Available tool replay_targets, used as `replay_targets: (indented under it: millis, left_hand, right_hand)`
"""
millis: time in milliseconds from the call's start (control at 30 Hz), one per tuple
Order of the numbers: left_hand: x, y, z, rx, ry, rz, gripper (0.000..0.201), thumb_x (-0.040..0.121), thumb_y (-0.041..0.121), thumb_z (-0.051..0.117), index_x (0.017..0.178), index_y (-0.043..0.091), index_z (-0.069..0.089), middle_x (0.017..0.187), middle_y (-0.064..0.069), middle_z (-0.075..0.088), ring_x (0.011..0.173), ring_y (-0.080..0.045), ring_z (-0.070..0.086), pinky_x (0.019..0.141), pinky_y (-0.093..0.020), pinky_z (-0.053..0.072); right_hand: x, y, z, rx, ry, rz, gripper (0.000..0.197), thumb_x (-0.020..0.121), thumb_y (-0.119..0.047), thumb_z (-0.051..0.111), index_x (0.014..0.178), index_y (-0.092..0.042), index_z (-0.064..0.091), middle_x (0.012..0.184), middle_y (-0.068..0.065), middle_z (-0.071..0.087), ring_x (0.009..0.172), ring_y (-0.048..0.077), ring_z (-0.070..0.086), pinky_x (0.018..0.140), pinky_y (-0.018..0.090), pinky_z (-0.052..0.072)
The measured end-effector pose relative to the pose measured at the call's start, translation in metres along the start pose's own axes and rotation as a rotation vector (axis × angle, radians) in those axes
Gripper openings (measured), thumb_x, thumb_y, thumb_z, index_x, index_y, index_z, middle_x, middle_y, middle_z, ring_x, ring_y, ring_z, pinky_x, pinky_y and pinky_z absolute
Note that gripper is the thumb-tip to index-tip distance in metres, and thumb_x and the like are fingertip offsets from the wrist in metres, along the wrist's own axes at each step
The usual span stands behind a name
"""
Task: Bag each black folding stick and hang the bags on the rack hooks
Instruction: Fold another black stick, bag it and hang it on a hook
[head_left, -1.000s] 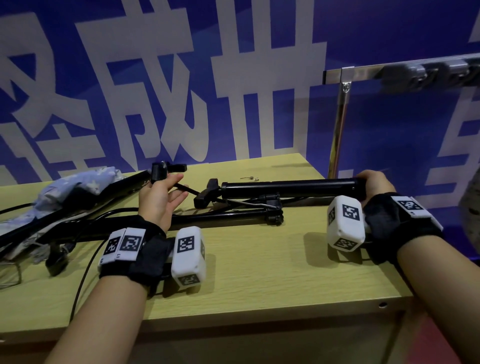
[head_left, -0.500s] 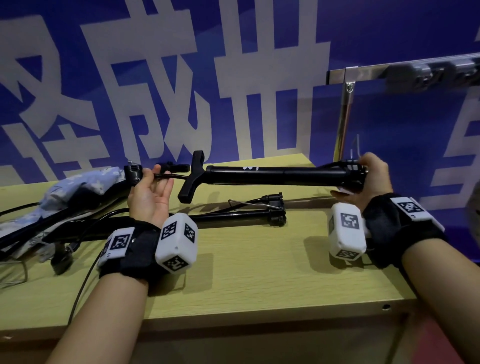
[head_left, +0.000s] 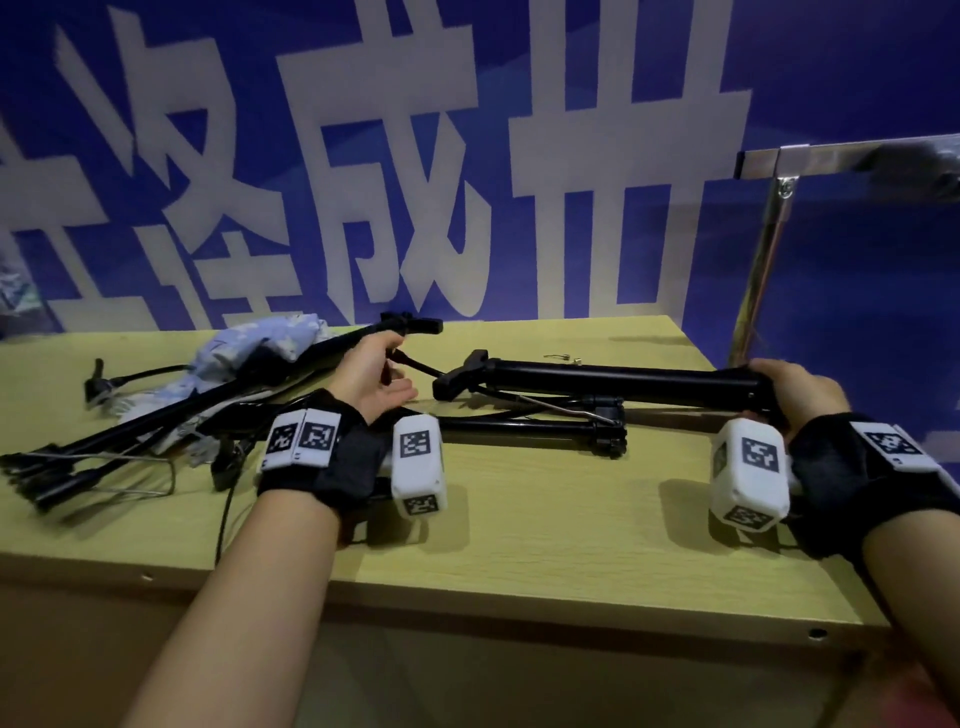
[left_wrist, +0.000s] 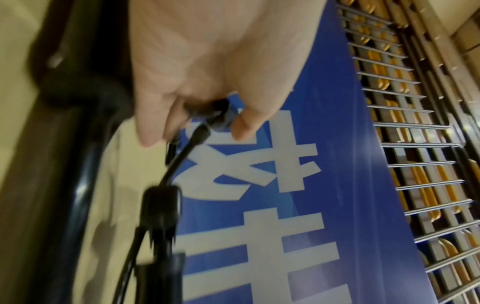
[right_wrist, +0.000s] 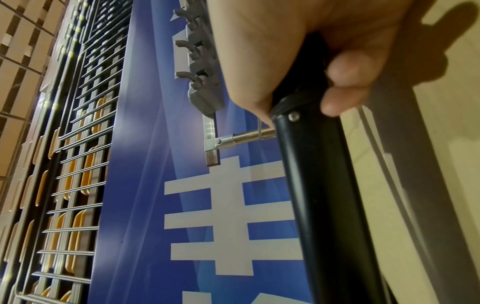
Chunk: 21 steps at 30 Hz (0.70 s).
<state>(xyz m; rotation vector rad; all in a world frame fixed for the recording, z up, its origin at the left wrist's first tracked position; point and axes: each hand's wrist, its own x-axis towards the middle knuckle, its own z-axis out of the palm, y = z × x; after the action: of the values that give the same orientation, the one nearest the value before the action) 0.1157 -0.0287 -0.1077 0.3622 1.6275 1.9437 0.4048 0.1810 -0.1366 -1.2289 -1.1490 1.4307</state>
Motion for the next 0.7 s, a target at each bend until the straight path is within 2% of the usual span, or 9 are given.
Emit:
replay_targets:
  millis: [100, 233, 333, 400, 467, 533, 600, 633, 700]
  left_hand:
    - [-0.010, 0.026, -0.025, 0.317, -0.086, -0.054, 0.039, 0.096, 0.039, 0.040, 0.109, 0.005, 0.055, 0.111, -0.014, 0.062, 0.092, -0.023, 0.060, 0.089, -0.038, 0.045]
    - [-0.019, 0.056, -0.063, 0.574, -0.040, -0.042, 0.047, 0.096, 0.049, 0.033, 0.099, 0.011, 0.061, 0.099, -0.007, 0.067, 0.090, -0.020, 0.061, 0.077, -0.033, 0.043]
    - [-0.012, 0.065, -0.088, 0.600, 0.102, 0.028, 0.042, 0.099, 0.041, 0.029, 0.090, 0.014, 0.060, 0.087, -0.003, 0.069, 0.080, -0.018, 0.057, 0.069, -0.028, 0.042]
    - [-0.003, 0.067, -0.098, 0.585, 0.224, 0.093, 0.029, 0.097, 0.028, 0.036, 0.085, 0.013, 0.058, 0.063, 0.004, 0.069, 0.067, -0.015, 0.049, 0.061, -0.025, 0.037]
    - [0.005, 0.067, -0.102, 0.644, 0.314, 0.151, 0.015, 0.093, 0.014, 0.048, 0.083, 0.010, 0.058, 0.049, 0.005, 0.063, 0.060, -0.017, 0.040, 0.054, -0.025, 0.030]
    - [0.012, 0.065, -0.100, 0.777, 0.340, 0.204, 0.008, 0.088, 0.009, 0.058, 0.091, 0.003, 0.063, 0.071, -0.012, 0.067, 0.071, -0.024, 0.049, 0.058, -0.027, 0.036]
    - [0.022, 0.061, -0.099, 0.958, 0.350, 0.239, 0.023, 0.087, 0.011, 0.060, 0.104, -0.004, 0.065, 0.107, -0.021, 0.066, 0.096, -0.032, 0.060, 0.075, -0.031, 0.043]
    - [0.026, 0.060, -0.098, 1.070, 0.360, 0.263, 0.025, 0.088, 0.012, 0.058, 0.108, -0.002, 0.065, 0.115, -0.019, 0.064, 0.106, -0.035, 0.059, 0.084, -0.033, 0.044]
    - [0.036, 0.059, -0.098, 1.253, 0.419, 0.342, 0.026, 0.089, 0.012, 0.056, 0.114, 0.005, 0.061, 0.123, -0.020, 0.058, 0.113, -0.037, 0.054, 0.097, -0.039, 0.042]
  right_hand:
    - [0.004, 0.001, 0.000, 0.062, -0.019, 0.054, 0.029, 0.085, -0.024, 0.060, 0.104, -0.004, 0.057, 0.063, 0.008, 0.049, 0.044, 0.017, 0.045, 0.043, 0.024, 0.036]
    - [0.004, -0.006, 0.011, 0.179, -0.065, 0.105, 0.016, 0.088, -0.023, 0.055, 0.079, -0.011, 0.050, 0.070, 0.008, 0.048, 0.049, 0.015, 0.042, 0.031, 0.012, 0.033]
    - [0.001, -0.009, 0.027, 0.219, -0.100, 0.105, 0.019, 0.092, -0.020, 0.050, 0.074, -0.013, 0.046, 0.072, 0.008, 0.046, 0.040, 0.014, 0.045, 0.028, 0.009, 0.031]
    - [0.001, -0.007, 0.038, 0.259, -0.142, 0.118, 0.021, 0.094, -0.020, 0.047, 0.074, -0.014, 0.043, 0.071, 0.007, 0.044, 0.025, 0.009, 0.041, 0.027, 0.010, 0.028]
    - [0.001, -0.006, 0.049, 0.289, -0.177, 0.133, 0.019, 0.094, -0.021, 0.045, 0.076, -0.015, 0.044, 0.072, 0.005, 0.044, 0.021, 0.007, 0.039, 0.026, 0.010, 0.027]
    - [0.003, -0.007, 0.059, 0.309, -0.181, 0.143, 0.018, 0.093, -0.022, 0.046, 0.077, -0.016, 0.047, 0.073, 0.004, 0.046, 0.026, 0.009, 0.041, 0.027, 0.010, 0.027]
    - [0.005, -0.005, 0.066, 0.314, -0.168, 0.140, 0.017, 0.093, -0.021, 0.047, 0.076, -0.016, 0.048, 0.074, 0.004, 0.047, 0.040, 0.013, 0.043, 0.028, 0.010, 0.027]
    - [0.007, -0.003, 0.069, 0.312, -0.156, 0.137, 0.016, 0.092, -0.021, 0.047, 0.077, -0.016, 0.049, 0.074, 0.005, 0.047, 0.043, 0.013, 0.042, 0.028, 0.009, 0.027]
    - [0.010, 0.002, 0.072, 0.308, -0.147, 0.138, 0.012, 0.091, -0.023, 0.048, 0.081, -0.016, 0.051, 0.074, 0.005, 0.049, 0.039, 0.012, 0.043, 0.028, 0.009, 0.027]
